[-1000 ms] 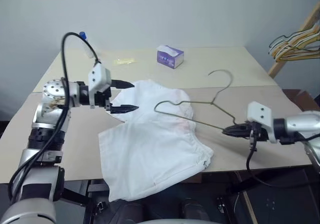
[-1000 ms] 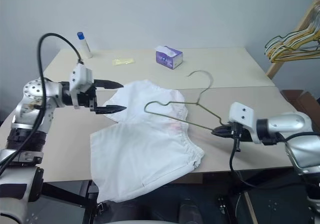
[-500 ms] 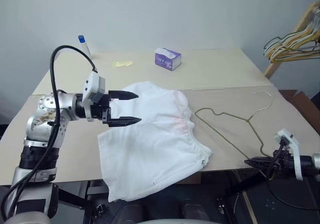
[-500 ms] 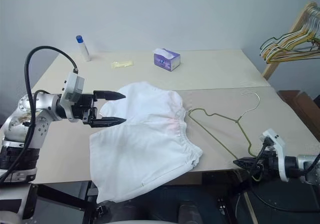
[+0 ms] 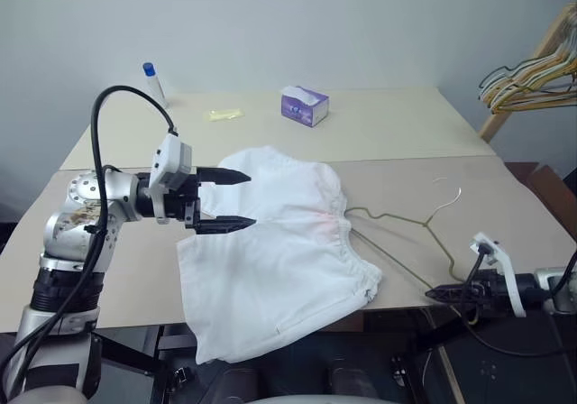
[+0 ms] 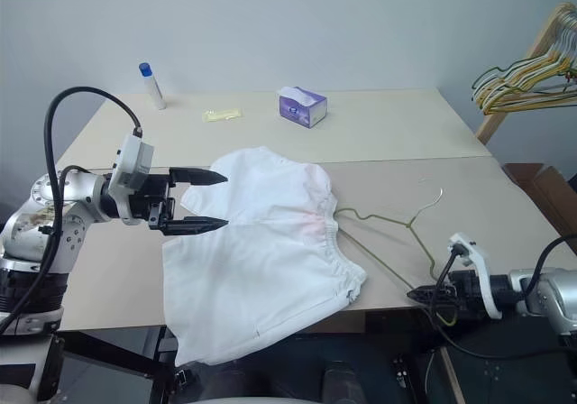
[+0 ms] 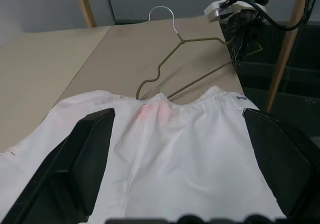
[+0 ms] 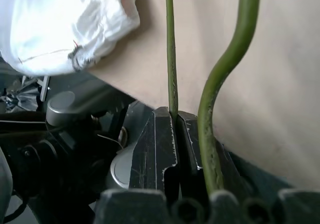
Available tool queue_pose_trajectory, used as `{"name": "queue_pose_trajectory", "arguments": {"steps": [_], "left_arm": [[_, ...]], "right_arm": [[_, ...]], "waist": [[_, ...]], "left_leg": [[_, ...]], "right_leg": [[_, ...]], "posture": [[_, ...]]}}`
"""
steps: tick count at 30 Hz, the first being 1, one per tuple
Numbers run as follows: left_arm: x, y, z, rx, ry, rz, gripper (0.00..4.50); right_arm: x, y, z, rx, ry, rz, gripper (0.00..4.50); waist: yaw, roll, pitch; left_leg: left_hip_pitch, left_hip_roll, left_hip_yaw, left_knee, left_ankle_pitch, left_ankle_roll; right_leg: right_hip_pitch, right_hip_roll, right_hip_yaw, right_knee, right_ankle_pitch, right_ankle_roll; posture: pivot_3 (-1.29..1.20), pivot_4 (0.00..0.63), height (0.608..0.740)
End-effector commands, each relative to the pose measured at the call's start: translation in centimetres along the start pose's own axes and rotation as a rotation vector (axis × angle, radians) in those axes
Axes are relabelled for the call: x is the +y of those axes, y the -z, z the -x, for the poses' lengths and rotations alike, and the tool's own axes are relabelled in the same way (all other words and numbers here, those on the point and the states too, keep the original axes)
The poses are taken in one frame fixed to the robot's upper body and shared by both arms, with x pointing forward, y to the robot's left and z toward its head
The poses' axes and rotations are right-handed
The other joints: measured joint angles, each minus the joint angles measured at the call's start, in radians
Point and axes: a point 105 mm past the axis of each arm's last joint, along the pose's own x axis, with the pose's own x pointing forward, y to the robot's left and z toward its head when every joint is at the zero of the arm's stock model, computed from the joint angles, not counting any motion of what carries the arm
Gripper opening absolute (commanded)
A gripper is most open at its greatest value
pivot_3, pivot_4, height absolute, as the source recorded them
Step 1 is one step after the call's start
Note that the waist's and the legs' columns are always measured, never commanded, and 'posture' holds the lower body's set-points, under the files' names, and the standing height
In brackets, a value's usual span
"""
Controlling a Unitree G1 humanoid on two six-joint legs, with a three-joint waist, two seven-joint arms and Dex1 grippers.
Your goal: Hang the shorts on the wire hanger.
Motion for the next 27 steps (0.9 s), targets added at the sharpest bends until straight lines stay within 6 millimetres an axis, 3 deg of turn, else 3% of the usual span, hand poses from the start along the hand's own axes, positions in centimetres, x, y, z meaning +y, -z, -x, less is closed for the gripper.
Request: {"name": "queue_pose_trajectory", "arguments": {"steps": [1,8,14,22,27], "left_arm": [[0.0,-1.0,0.5,-0.014,-0.015,-0.038,4.45],[0.0,-0.9,0.6,-0.015,-0.024,-0.042,4.45],[0.1,-0.9,0.6,-0.016,-0.036,-0.048,4.45],[0.2,-0.9,0.9,0.000,-0.057,-0.063,4.45],[0.2,-0.7,1.1,0.004,-0.061,-0.063,4.45]], "right_arm": [[0.8,-1.4,0.7,-0.040,-0.039,0.046,0.00],[2.3,-1.8,1.0,-0.042,-0.141,0.077,0.00],[0.7,-2.4,-1.0,-0.008,-0.094,0.068,0.00],[0.7,-3.4,-3.0,0.059,-0.155,0.097,0.00],[0.4,-5.4,-3.7,0.028,-0.157,0.124,0.00]], "waist": [[0.001,0.000,0.000],[0.003,0.000,0.000],[-0.001,0.000,0.000],[0.010,0.001,0.001],[0.017,0.001,0.001]], "left_leg": [[0.000,0.000,0.000,0.000,0.000,0.000],[0.000,0.000,0.000,0.000,0.000,0.000],[0.000,0.000,0.000,0.000,0.000,0.000],[-0.001,0.000,0.000,-0.001,0.000,0.000],[-0.001,0.000,0.000,-0.001,0.000,0.000]], "right_leg": [[0.000,0.000,0.000,0.000,0.000,0.000],[0.000,0.000,-0.001,0.000,0.000,0.000],[0.000,0.000,0.000,0.000,0.000,0.000],[-0.002,0.000,-0.001,-0.001,0.000,0.000],[-0.001,0.000,-0.001,-0.001,0.000,0.000]], "posture": [[0.07,0.041,0.740],[0.08,0.031,0.740],[0.09,0.030,0.740],[0.13,0.031,0.740],[0.13,0.032,0.740]]}}
